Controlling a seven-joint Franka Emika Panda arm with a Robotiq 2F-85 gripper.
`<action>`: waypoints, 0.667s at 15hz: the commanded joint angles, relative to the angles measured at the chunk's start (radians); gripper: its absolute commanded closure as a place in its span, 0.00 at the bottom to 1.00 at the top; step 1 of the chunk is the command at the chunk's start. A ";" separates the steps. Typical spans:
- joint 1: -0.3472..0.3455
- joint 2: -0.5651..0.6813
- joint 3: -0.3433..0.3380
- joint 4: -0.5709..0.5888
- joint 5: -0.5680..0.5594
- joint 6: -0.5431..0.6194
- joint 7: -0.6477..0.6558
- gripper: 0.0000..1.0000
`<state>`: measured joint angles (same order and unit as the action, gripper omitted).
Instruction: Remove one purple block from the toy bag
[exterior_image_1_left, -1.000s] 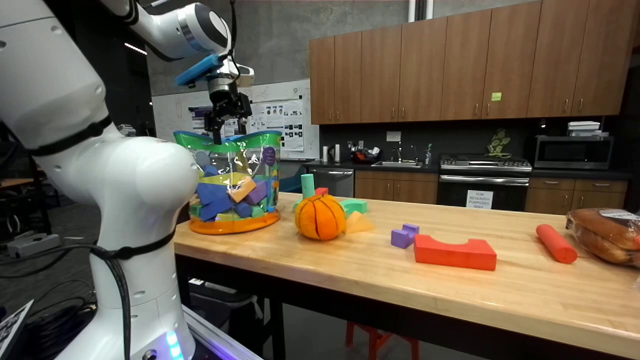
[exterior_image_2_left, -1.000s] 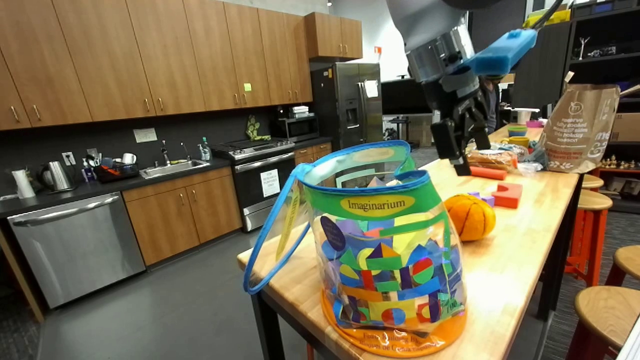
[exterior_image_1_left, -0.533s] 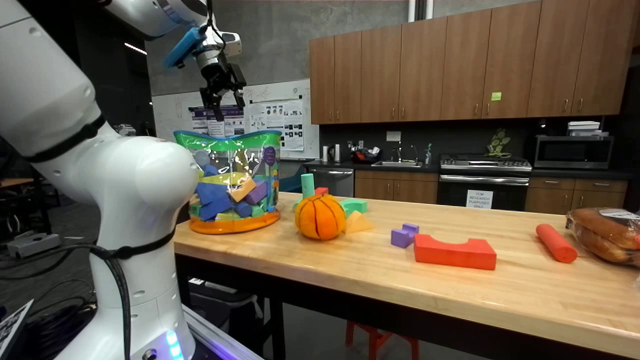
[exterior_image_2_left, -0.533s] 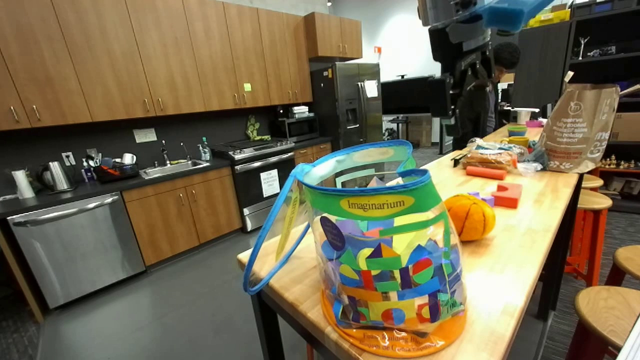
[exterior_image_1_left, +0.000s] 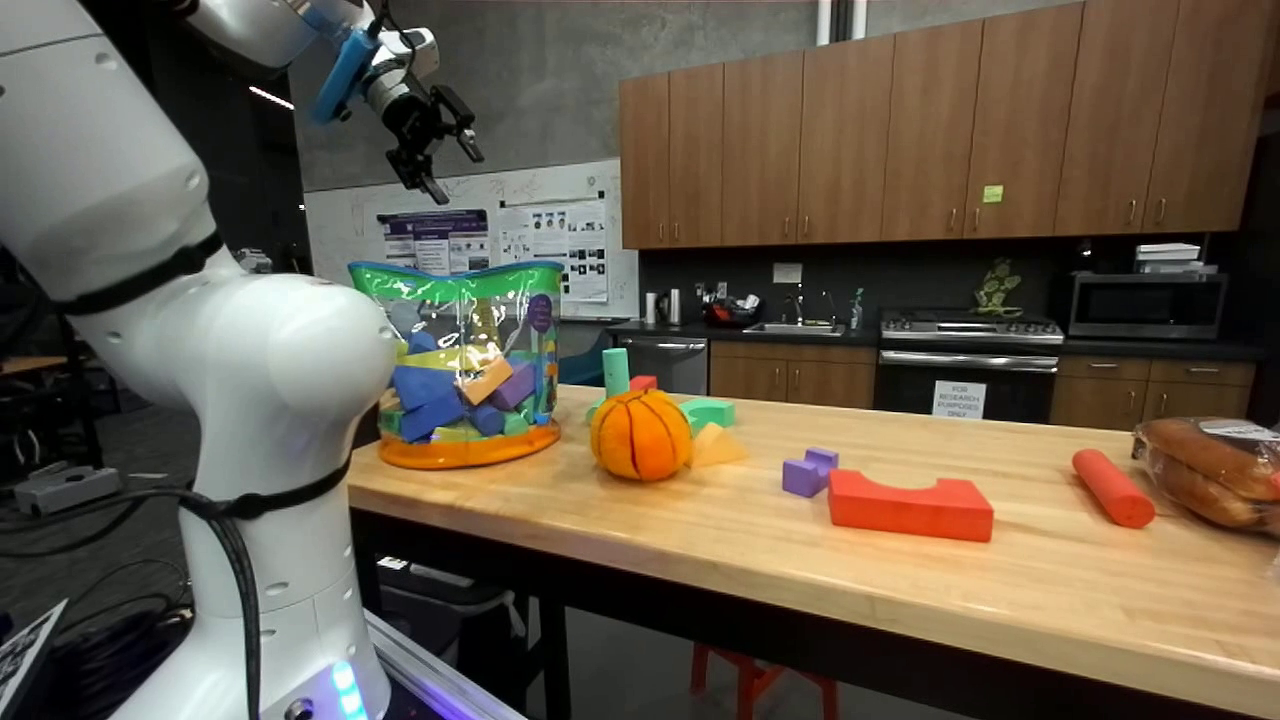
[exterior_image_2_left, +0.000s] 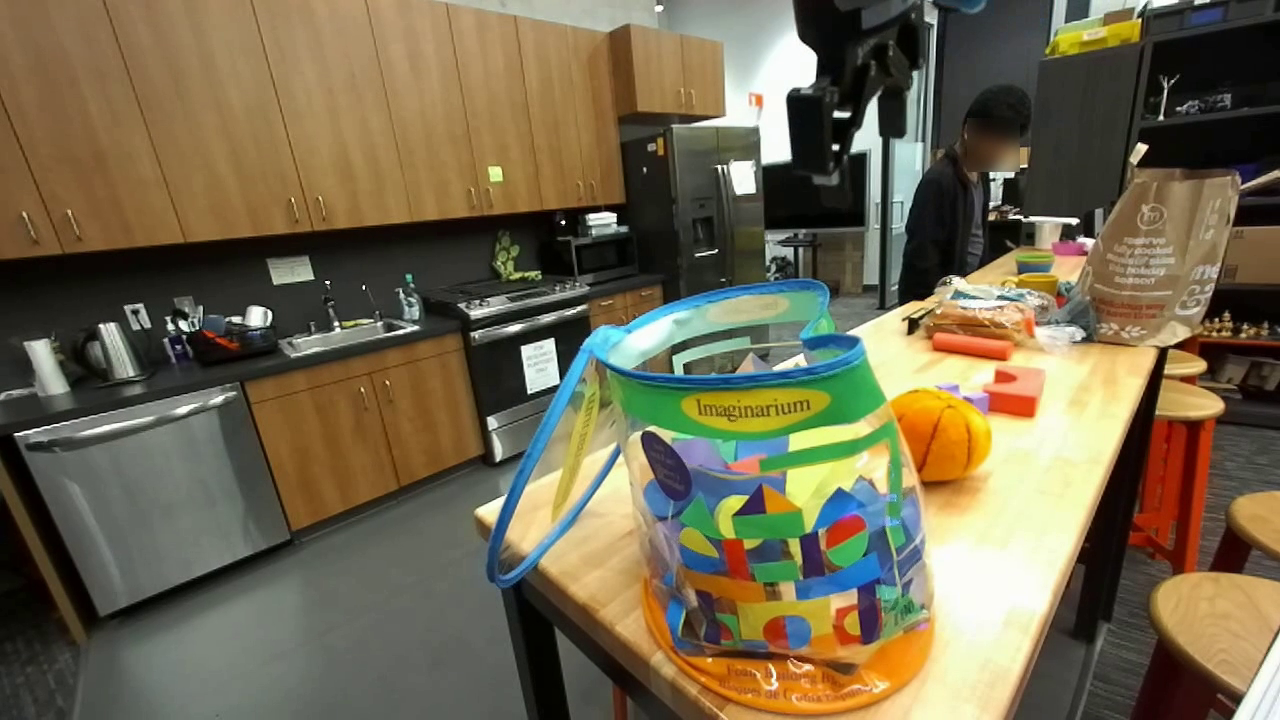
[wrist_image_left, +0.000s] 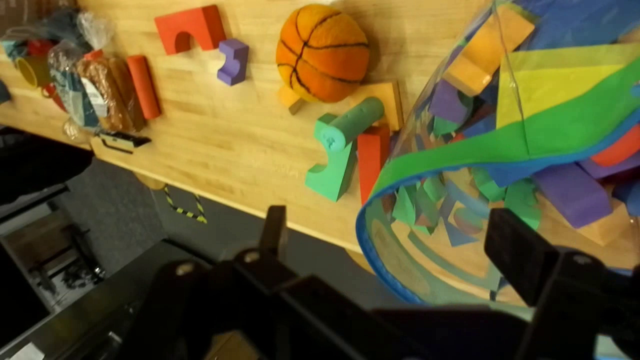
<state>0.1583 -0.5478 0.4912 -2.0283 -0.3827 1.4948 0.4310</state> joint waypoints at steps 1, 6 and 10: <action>-0.013 0.160 0.097 0.161 -0.121 -0.028 0.060 0.00; 0.002 0.413 0.205 0.273 -0.293 -0.046 0.119 0.00; 0.059 0.579 0.152 0.280 -0.314 -0.056 0.142 0.00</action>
<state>0.1697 -0.0993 0.6852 -1.8039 -0.6822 1.4789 0.5510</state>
